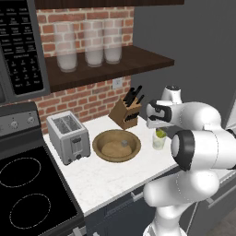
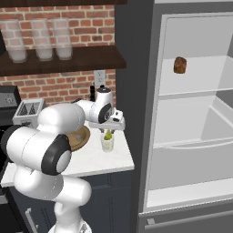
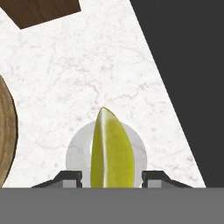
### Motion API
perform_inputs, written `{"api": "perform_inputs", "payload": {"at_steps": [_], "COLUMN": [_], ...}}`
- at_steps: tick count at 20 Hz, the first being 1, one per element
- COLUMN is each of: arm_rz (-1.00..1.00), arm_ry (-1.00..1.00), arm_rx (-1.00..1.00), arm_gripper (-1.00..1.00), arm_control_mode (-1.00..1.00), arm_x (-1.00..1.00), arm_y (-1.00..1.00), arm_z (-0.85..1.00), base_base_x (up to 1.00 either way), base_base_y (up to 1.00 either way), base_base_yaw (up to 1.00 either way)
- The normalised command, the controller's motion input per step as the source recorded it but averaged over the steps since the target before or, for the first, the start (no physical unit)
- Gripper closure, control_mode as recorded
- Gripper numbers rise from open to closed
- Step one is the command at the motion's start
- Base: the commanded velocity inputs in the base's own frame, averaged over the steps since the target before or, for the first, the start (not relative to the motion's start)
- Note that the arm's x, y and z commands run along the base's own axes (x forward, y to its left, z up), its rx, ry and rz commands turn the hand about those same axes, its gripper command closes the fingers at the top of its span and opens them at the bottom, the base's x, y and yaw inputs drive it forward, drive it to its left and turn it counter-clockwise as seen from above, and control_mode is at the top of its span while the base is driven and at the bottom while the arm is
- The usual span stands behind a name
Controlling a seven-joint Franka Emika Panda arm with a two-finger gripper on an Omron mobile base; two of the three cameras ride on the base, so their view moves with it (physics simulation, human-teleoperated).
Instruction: Grab a lemon wedge from the fridge and one ice cube from the ice bowl, and put them in the glass of lemonade.
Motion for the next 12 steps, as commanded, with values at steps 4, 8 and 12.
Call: {"api": "perform_inputs", "payload": {"at_steps": [4,8,12], "arm_rz": [0.00,0.00,0.00], "arm_ry": [0.00,0.00,-0.01], "arm_rx": [0.00,0.00,0.00], "arm_gripper": [-1.00,-1.00,-1.00], "arm_control_mode": [-1.00,-1.00,-1.00], "arm_x": [0.00,0.00,0.00], "arm_y": [0.00,0.00,0.00], "arm_z": [0.00,0.00,0.00], "base_base_x": [0.00,0.00,0.00], "base_base_y": [0.00,0.00,0.00], "base_base_yaw": [0.00,0.00,0.00]}}
